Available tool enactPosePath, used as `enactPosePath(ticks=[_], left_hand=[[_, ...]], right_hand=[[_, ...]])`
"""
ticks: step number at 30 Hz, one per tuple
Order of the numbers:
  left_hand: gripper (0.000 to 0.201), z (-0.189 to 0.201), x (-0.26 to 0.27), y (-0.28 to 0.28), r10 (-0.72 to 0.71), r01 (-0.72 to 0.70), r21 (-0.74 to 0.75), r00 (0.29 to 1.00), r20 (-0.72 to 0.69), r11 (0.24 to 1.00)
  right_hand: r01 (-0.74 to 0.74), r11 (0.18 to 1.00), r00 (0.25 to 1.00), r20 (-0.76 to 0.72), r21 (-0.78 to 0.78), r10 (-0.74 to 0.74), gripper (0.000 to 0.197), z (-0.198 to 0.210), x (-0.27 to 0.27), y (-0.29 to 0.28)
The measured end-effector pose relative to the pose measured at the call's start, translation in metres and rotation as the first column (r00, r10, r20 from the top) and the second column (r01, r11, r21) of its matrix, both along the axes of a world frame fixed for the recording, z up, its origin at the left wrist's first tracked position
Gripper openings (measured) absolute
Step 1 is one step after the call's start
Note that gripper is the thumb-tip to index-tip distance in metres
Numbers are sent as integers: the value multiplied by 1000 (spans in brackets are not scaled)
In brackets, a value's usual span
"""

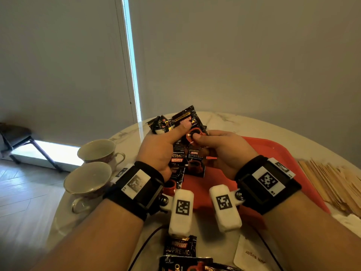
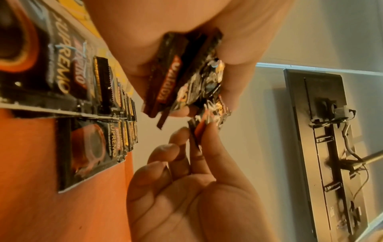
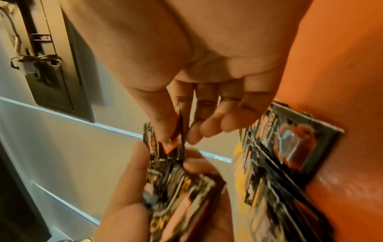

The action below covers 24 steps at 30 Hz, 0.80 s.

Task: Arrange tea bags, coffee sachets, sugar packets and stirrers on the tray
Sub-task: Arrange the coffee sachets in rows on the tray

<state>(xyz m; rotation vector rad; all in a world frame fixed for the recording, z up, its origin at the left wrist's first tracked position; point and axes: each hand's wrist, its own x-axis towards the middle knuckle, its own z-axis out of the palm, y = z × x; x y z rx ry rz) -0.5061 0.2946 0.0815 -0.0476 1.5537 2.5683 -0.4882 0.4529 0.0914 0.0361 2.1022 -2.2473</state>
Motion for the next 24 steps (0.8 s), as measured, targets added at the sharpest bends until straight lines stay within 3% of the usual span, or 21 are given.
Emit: enactPosePath(ticks=[2,4,9,11,14,18,20,24], left_hand=[[51,-3,0,2,-14,13,-53,1000,-27,999],[33,-4,0,3,-7,3,-98,999,-32,995],[15,-4,-4,-2,6,0,-152,999,40,988],[13,-4,-4,-4,10,-1,-178,999,50,984],[15,-3,-5,-5,6,6,-218,998,56,976],[12,-3,-4,-6,-19,37,-250,997,75,967],[12,-2,-5,-6,-12,32,-240,996,83,970],[10,-3,-7,-6,-6,28,-182,993,120,983]], right_hand=[[46,999,999,14,8,-46,26,0,0,-3],[66,998,997,28,23,-67,27,1,-1,-2],[75,992,997,7,103,-76,19,1,-1,2],[122,985,992,-44,125,-117,24,-1,-3,5],[182,983,979,-98,25,-179,29,1,-6,8],[243,964,962,-103,-104,-254,8,8,-6,10],[283,949,954,-60,-140,-293,16,8,-8,11],[168,978,980,-83,-125,-179,20,5,-6,9]])
